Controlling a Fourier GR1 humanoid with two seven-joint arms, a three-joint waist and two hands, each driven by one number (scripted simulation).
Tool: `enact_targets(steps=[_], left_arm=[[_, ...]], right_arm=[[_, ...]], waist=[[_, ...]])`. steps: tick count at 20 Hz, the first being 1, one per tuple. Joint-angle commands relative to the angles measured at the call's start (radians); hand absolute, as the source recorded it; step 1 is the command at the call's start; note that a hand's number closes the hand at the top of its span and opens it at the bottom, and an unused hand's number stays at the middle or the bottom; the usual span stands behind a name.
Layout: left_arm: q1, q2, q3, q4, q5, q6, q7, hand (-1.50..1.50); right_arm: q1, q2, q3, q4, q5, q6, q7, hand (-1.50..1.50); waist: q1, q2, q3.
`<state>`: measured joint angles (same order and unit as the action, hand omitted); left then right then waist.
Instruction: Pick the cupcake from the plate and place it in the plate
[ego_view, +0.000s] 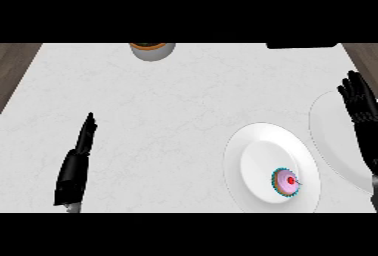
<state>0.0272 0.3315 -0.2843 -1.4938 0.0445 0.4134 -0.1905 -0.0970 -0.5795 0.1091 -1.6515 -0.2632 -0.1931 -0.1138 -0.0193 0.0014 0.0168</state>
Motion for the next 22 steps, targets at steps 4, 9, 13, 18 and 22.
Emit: enact_targets(steps=[4, 9, 13, 18, 22], left_arm=[[-0.054, 0.043, 0.037, 0.022, 0.062, -0.106, 0.049, 0.00], [-0.057, 0.054, 0.094, 0.087, 0.166, -0.200, 0.057, 0.00], [-0.046, 0.074, 0.122, 0.092, 0.190, -0.259, 0.037, 0.00], [-0.072, 0.050, 0.154, 0.194, 0.198, -0.331, 0.006, 0.00], [-0.091, 0.059, 0.169, 0.113, 0.175, -0.287, 0.089, 0.00]], right_arm=[[-0.034, 0.117, 0.240, -0.051, -0.074, 0.168, 0.127, 1.50], [0.055, 0.184, 0.329, -0.142, 0.274, -0.118, 0.009, -1.50], [0.181, 0.283, 0.383, 0.055, 0.280, -0.082, -0.336, -1.50], [0.322, 0.177, 0.336, -0.096, 0.330, -0.097, -0.375, -1.50], [0.425, 0.084, 0.237, -0.239, 0.307, -0.105, -0.337, -1.50]], waist=[[0.043, 0.005, -0.018], [-0.003, -0.005, -0.018], [0.018, 0.000, -0.016], [0.009, -0.002, -0.017], [0.007, -0.004, -0.017]])
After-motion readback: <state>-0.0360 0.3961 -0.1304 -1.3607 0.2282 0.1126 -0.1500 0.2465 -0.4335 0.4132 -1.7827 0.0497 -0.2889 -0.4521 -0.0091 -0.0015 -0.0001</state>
